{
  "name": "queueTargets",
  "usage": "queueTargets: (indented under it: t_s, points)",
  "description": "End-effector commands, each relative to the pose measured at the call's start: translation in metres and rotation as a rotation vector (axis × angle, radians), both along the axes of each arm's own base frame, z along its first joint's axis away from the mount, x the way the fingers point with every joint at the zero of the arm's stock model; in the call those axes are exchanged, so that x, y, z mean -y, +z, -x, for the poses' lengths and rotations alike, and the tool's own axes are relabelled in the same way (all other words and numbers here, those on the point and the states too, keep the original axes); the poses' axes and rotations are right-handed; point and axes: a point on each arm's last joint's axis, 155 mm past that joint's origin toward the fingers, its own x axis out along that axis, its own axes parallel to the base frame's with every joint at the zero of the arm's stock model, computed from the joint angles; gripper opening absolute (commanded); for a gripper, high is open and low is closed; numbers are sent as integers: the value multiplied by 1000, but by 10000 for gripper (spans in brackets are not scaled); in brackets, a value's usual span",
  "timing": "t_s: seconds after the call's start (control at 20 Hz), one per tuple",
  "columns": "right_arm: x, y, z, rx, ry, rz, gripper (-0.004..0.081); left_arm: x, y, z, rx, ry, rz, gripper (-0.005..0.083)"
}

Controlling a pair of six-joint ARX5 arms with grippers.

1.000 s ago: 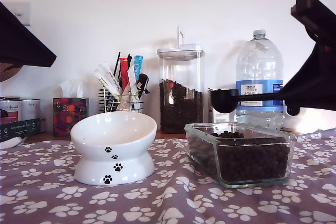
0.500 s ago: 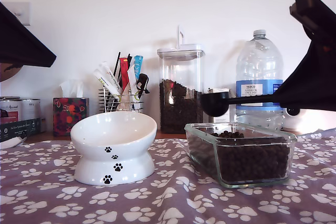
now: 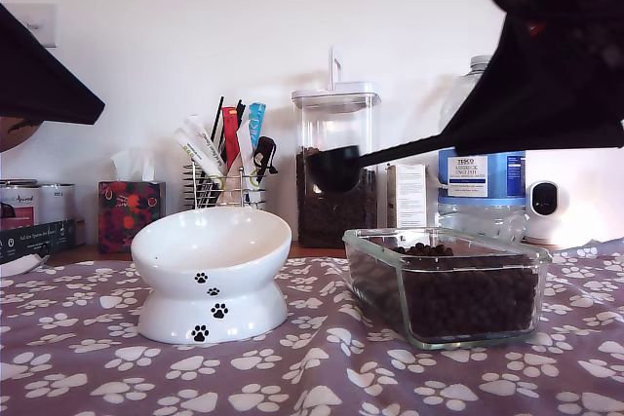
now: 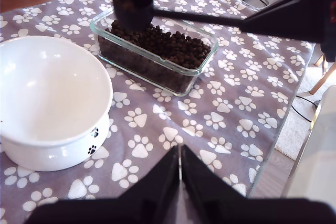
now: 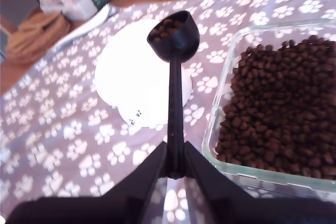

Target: Measure one spoon of cat food and pour it into the food bowl

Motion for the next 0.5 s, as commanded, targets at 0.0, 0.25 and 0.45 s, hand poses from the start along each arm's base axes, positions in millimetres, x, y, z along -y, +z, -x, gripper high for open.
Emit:
queueTargets:
  t_s: [0.0,0.25,0.45]
  points:
    - [-12,12,-7,17,29,13,-13,0,-6,2,-9,-4,-3,-19]
    - [-35,11,-22,28,114,128,-13,0,-6,2,-11,-4,-5,-19]
    - [-46,10,-34,85,187,259,-13,0,-6,2,-11,-3,-5,-19]
